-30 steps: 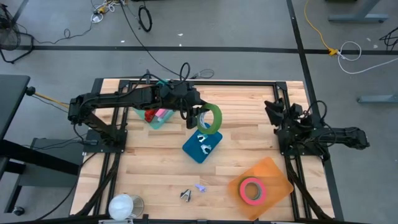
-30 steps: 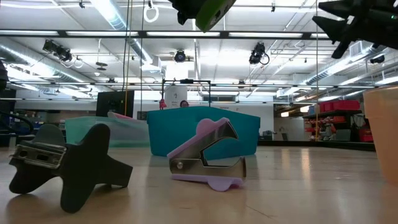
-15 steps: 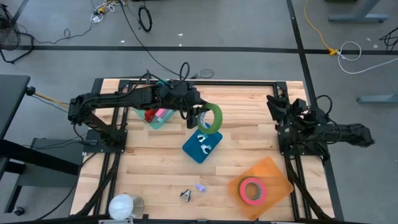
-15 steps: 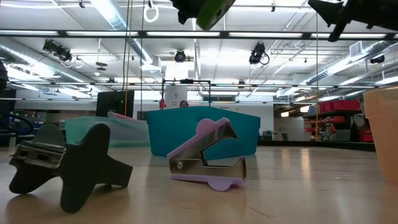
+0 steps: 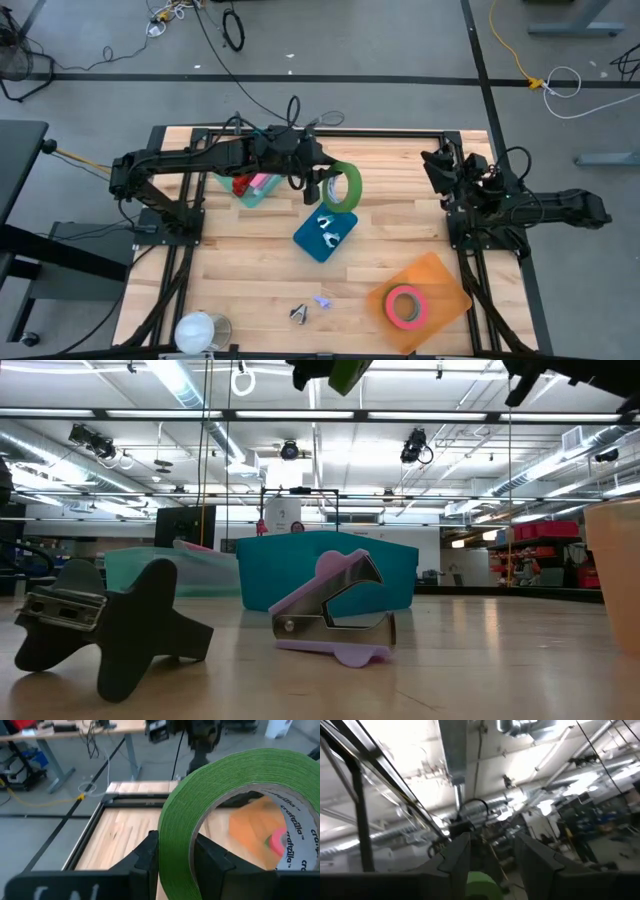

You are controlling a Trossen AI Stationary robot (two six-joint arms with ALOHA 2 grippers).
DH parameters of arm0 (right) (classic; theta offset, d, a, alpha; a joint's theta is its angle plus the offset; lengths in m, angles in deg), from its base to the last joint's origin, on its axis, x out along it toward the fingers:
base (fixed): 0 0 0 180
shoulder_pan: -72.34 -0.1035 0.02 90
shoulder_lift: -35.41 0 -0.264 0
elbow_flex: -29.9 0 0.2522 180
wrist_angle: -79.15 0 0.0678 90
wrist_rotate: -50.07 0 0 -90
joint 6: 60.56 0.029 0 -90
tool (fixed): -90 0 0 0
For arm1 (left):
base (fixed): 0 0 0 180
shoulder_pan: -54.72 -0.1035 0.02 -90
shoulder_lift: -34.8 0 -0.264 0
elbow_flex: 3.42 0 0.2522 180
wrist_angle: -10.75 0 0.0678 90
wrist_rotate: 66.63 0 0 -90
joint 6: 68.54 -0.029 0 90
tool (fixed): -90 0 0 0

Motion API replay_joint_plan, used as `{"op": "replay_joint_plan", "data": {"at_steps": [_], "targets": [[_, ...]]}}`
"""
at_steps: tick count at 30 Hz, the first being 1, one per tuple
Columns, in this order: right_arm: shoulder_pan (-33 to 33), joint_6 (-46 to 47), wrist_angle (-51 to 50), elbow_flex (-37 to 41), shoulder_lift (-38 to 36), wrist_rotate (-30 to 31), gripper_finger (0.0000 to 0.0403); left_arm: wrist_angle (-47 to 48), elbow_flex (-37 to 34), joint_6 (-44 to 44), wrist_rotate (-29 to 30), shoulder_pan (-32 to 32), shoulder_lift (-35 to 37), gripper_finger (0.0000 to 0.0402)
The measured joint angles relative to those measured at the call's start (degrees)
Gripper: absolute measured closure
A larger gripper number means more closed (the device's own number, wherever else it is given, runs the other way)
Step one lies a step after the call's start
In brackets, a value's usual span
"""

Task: Pick and place Stapler, Stapler remover, tape
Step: Put the green tape into the orange bin

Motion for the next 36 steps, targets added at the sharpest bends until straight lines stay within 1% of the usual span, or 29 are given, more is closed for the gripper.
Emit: {"op": "replay_joint_plan", "data": {"at_steps": [3,8,11,14,16,19,24,27,30,33,36], "targets": [[0.0,-0.1,4.2,-0.1,2.4,-0.4,0.0247,-2.2,0.0,0.0,-0.6,0.0,0.0,0.0303],[0.0,-0.1,5.4,-0.8,5.6,1.6,0.0240,-3.8,0.0,1.9,-0.6,-0.2,0.0,0.0303],[0.0,-0.1,5.4,-2.6,7.7,2.7,0.0217,-3.7,0.0,3.0,-0.6,-0.3,0.0,0.0303],[0.0,-0.1,4.9,-5.5,10.2,2.6,0.0184,-4.0,0.0,3.5,-0.6,-0.5,0.0,0.0303],[0.0,-0.1,3.4,-7.8,11.9,1.5,0.0162,-4.5,0.0,5.0,-0.9,-0.6,0.0,0.0303],[0.0,0.0,-0.2,-11.7,14.3,-1.7,0.0132,-7.0,0.0,7.3,-3.2,-1.3,0.0,0.0303],[0.0,1.4,-7.7,-17.4,17.9,-7.1,0.0102,-10.6,0.0,9.1,-5.6,-2.7,0.0,0.0303],[0.0,1.4,-9.4,-19.5,19.4,-10.4,0.0095,-10.9,0.0,9.2,-5.9,-3.8,0.6,0.0303],[0.0,1.4,-10.4,-20.7,20.7,-11.6,0.0093,-11.0,0.0,9.4,-6.2,-4.7,1.4,0.0303],[0.0,1.4,-10.3,-20.8,22.1,-12.0,0.0093,-11.9,0.0,9.9,-8.2,-5.5,1.6,0.0303],[0.0,2.1,-10.3,-20.8,23.9,-12.6,0.0093,-13.3,0.0,12.0,-11.9,-6.6,1.6,0.0303]]}}
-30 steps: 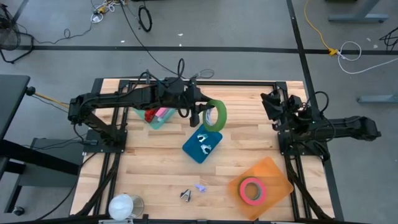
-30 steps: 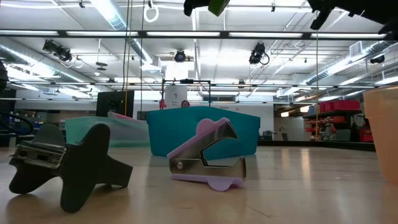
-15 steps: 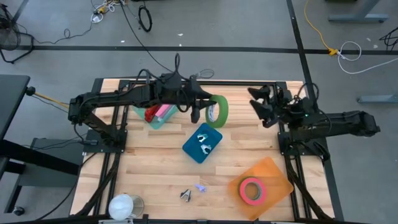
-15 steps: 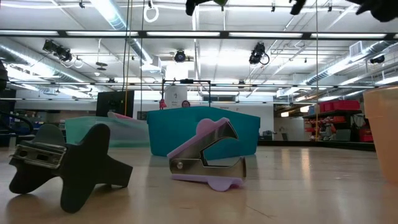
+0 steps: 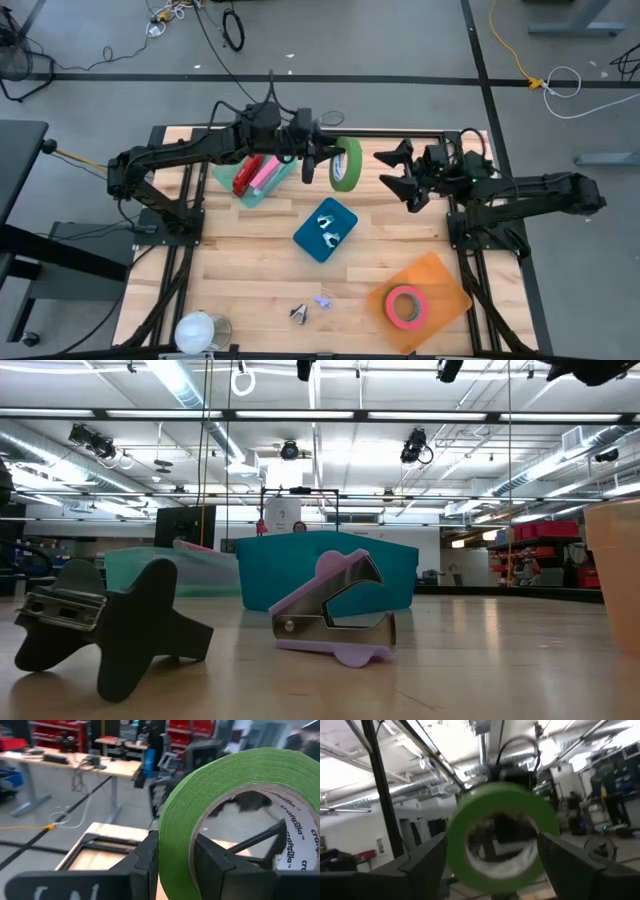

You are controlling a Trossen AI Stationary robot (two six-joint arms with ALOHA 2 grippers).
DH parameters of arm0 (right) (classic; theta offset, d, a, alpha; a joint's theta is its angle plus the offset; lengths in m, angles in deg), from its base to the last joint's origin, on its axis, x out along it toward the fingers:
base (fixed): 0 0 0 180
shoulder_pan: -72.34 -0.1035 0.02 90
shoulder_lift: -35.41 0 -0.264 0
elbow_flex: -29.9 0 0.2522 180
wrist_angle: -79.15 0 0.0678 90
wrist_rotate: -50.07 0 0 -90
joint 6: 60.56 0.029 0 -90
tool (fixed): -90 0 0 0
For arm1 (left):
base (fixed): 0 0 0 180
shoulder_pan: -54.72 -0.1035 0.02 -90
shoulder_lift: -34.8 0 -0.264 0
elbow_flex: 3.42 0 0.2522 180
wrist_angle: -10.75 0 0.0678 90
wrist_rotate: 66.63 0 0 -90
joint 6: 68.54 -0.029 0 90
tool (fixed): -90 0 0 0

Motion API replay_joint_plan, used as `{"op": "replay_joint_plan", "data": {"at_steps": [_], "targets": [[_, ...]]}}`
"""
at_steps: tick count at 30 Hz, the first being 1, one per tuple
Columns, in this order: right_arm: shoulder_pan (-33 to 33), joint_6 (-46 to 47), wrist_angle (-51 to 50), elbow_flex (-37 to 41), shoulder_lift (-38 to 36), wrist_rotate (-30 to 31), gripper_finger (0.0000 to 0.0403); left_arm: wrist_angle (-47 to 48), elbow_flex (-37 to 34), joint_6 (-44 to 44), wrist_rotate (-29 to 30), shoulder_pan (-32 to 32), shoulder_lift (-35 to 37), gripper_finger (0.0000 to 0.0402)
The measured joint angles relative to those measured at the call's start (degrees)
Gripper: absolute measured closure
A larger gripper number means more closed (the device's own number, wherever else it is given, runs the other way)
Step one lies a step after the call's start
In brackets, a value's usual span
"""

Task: Pick and place Stapler, Stapler remover, tape
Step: Put the green tape into the orange bin

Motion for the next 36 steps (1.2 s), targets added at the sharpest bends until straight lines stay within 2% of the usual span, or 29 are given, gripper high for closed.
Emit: {"op": "replay_joint_plan", "data": {"at_steps": [10,24,28,36], "targets": [[0.0,2.3,5.2,0.0,6.1,-2.4,0.0093,-0.3,0.0,1.8,-2.6,-2.1,0.0,0.0303],[0.0,2.1,9.9,-0.1,10.1,-2.8,0.0093,0.2,0.0,2.0,-1.6,-2.1,-0.3,0.0303],[0.0,1.9,7.3,-4.2,11.6,-4.3,0.0093,0.1,0.0,2.0,-1.6,-2.1,-0.3,0.0303],[0.0,-2.2,-5.7,-15.3,17.0,-6.5,0.0093,0.1,0.0,1.9,-1.6,-2.1,-0.3,0.0303]]}}
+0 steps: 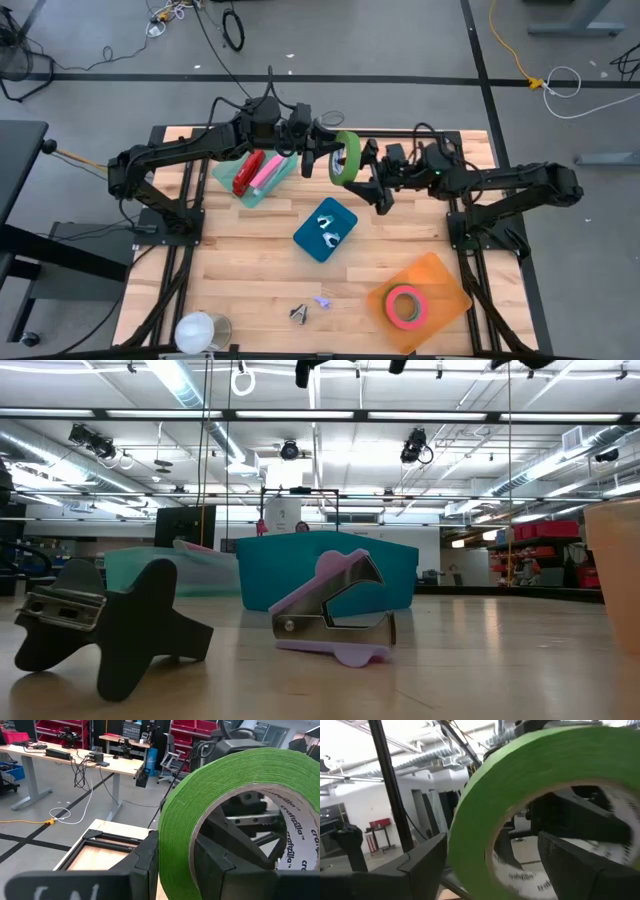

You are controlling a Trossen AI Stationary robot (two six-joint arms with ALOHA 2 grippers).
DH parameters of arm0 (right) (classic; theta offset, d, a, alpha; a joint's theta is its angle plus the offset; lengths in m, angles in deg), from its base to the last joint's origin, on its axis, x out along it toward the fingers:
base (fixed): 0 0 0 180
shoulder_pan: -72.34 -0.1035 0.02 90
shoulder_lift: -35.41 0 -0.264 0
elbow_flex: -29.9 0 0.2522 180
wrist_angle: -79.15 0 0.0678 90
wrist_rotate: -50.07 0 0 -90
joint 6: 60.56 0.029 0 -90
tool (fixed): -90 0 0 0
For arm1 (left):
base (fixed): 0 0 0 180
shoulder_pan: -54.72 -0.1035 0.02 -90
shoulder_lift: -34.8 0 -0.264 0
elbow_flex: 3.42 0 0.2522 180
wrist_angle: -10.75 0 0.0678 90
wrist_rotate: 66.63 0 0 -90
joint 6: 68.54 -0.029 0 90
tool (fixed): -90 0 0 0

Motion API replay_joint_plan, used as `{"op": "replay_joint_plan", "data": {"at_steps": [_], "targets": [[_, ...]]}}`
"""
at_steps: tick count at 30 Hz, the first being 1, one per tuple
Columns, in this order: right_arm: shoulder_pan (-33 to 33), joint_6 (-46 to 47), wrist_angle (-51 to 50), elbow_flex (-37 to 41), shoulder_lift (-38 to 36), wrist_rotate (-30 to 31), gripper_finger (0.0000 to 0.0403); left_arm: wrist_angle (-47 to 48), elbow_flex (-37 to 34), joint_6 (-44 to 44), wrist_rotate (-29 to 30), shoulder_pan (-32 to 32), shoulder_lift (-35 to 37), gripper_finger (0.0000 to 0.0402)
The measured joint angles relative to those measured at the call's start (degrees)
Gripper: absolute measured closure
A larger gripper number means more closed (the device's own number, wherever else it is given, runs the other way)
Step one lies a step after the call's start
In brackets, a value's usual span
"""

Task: Pick and place Stapler, Stapler remover, tape
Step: Put the green tape into the orange bin

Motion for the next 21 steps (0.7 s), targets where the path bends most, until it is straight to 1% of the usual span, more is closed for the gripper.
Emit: {"op": "replay_joint_plan", "data": {"at_steps": [4,10,16,21], "targets": [[-0.1,0.0,0.0,-1.5,1.7,-1.7,0.0093,0.0,0.0,-0.2,0.0,0.0,0.0,0.0303],[-0.1,1.4,-1.0,-1.5,1.9,-2.5,0.0100,0.0,0.0,-0.4,0.0,0.0,0.0,0.0303],[-0.1,1.5,-1.0,-1.5,1.9,-4.9,0.0132,0.0,0.0,-0.5,0.0,0.0,0.0,0.0303],[-0.1,0.3,-1.0,-1.5,1.9,-4.9,0.0165,0.0,0.0,-0.6,0.0,0.0,0.0,0.0303]]}}
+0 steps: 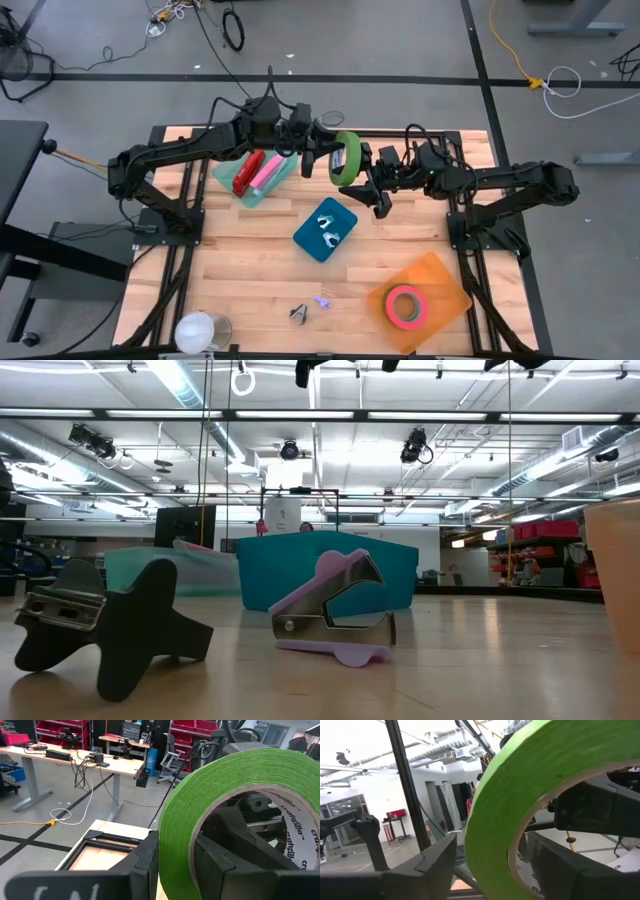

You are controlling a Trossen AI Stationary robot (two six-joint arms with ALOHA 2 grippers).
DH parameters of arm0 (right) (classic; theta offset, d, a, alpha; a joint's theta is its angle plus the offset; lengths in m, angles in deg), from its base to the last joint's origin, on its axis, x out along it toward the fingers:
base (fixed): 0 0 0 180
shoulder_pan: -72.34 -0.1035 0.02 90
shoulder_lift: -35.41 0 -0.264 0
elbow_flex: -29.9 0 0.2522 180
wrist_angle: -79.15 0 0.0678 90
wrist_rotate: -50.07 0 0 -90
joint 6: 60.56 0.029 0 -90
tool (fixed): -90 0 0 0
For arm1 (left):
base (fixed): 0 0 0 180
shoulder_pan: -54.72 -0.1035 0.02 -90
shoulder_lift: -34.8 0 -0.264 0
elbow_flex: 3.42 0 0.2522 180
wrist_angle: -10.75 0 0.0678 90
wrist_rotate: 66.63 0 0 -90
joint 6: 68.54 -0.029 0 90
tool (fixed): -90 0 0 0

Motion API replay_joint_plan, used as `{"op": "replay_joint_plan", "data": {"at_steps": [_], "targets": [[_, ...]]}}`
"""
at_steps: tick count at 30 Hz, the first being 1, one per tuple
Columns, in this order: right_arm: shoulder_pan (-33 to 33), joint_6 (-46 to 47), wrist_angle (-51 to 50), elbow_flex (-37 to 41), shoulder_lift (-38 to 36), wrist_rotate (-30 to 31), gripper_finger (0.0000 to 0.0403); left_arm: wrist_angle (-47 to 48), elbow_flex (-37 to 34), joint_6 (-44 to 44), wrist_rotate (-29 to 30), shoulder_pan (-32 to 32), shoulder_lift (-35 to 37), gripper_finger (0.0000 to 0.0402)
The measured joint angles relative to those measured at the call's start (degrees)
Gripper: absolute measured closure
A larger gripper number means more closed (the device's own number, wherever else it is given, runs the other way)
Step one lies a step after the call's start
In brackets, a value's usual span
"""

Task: Pick and place Stapler, Stapler remover, tape
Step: Put the green tape into the orange bin

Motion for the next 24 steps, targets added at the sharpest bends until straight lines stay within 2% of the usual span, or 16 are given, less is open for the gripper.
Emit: {"op": "replay_joint_plan", "data": {"at_steps": [15,24], "targets": [[0.0,-1.1,0.2,0.0,0.0,0.1,0.0249,0.1,0.0,0.2,0.0,0.0,0.0,0.0303],[0.0,-2.5,0.3,0.0,0.0,0.1,0.0265,0.2,0.0,0.2,0.0,0.0,0.0,0.0303]]}}
